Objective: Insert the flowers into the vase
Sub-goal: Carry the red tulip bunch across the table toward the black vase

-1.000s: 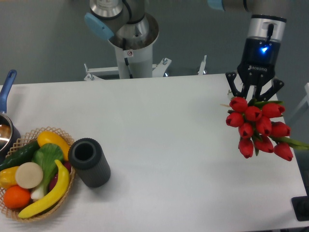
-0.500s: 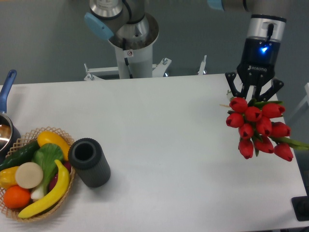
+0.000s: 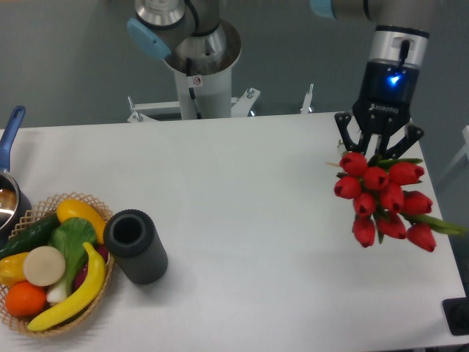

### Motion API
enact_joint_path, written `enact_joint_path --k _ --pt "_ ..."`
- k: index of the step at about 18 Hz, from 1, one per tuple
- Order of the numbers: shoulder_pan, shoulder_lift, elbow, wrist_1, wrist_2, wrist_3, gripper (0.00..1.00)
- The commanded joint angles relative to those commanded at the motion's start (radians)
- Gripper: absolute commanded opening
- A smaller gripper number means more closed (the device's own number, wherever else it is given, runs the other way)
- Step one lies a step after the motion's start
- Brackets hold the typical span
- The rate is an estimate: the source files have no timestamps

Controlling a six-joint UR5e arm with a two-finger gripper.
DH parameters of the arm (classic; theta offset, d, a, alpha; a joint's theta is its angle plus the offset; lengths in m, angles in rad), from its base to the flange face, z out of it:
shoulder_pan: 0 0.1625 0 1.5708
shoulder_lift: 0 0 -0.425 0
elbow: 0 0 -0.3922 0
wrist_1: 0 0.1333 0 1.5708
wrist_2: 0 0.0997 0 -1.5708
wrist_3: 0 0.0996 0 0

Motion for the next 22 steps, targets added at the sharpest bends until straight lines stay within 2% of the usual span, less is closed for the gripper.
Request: enact_joint_path --k 3,10,15,22 --pt "-0.023 0.001 -0.006 0.0 -0.081 -0.005 0.16" --pt "-0.127 -0.003 -0.028 0.006 -0.275 -0.003 0.16" --pt "-0.146 0.003 -0.04 0.011 -0.43 0.001 0.16" --pt "-0.222 -0.011 -0.075 0.021 -0.516 0.086 0.16"
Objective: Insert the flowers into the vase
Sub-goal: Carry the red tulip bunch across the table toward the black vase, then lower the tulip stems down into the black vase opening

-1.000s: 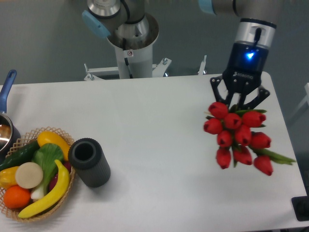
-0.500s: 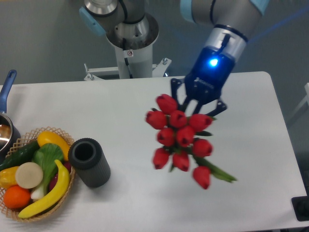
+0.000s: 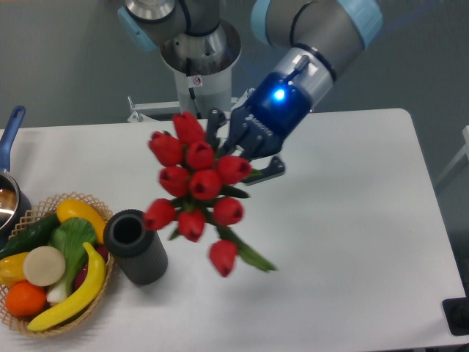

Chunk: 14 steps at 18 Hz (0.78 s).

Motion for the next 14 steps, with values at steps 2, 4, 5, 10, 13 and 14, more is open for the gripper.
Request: enact_joint_path --k 2,4,5,10,13,14 --pt "-0.035 -0.006 -0.003 0.0 -0.025 0.009 0.16" --pt "-0.055 -0.003 -0.009 0.0 -0.026 0.009 0.16" --pt "-0.06 -0.003 -0.009 0.0 -0.026 0.009 0.16" --pt "-0.11 -0.017 -0.011 0.014 -0.051 0.046 0.16" --pt "-0.115 -0.026 -0.012 0.014 -0.167 0.072 0.16" --pt "-0.115 -0.029 -0.011 0.014 -0.187 0.078 0.16"
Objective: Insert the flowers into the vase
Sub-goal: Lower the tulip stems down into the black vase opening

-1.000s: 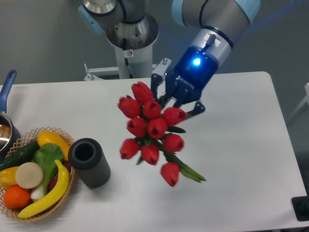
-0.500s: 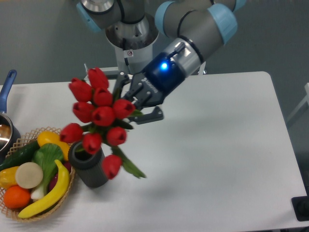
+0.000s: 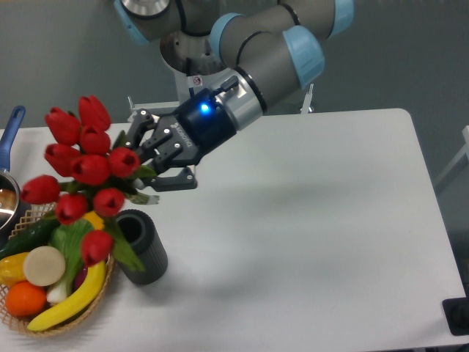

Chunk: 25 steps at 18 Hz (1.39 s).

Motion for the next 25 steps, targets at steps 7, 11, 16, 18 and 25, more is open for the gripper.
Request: enact_joint_path --k 7,11,16,18,25 --pt "-0.015 -0.072 -0.002 0.0 -0.057 0.071 0.16" --pt "-0.015 -0.091 -0.005 0.0 -0.081 0.075 0.16" --pt "-0.02 -0.117 -0.005 0.0 -0.088 0.091 0.16" --pt "-0.02 -0.132 -0.005 0.0 -0.086 0.092 0.16" --pt "-0.023 -0.134 -0.072 0.0 -0.088 0.17 0.16"
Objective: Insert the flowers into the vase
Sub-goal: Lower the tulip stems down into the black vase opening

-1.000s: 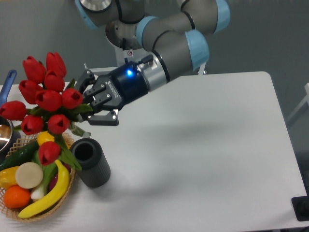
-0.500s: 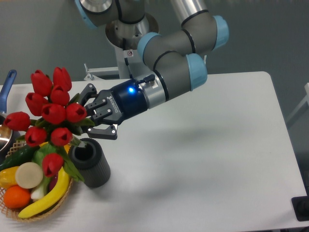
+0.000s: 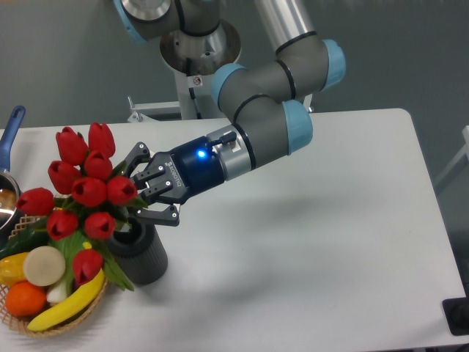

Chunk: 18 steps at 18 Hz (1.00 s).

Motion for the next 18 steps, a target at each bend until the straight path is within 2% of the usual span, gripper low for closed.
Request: enact_joint_path --k 2,11,14,18 --pt "0.0 0.0 -0.023 0.0 0.0 0.04 0.16" --pt "0.0 -0.021 -0.045 0.0 0.0 0.111 0.16" --pt "0.002 -0.026 -0.091 0.0 0.0 0.181 0.16" --pt "0.005 -0.011 -0.14 0.002 0.0 0.21 0.16"
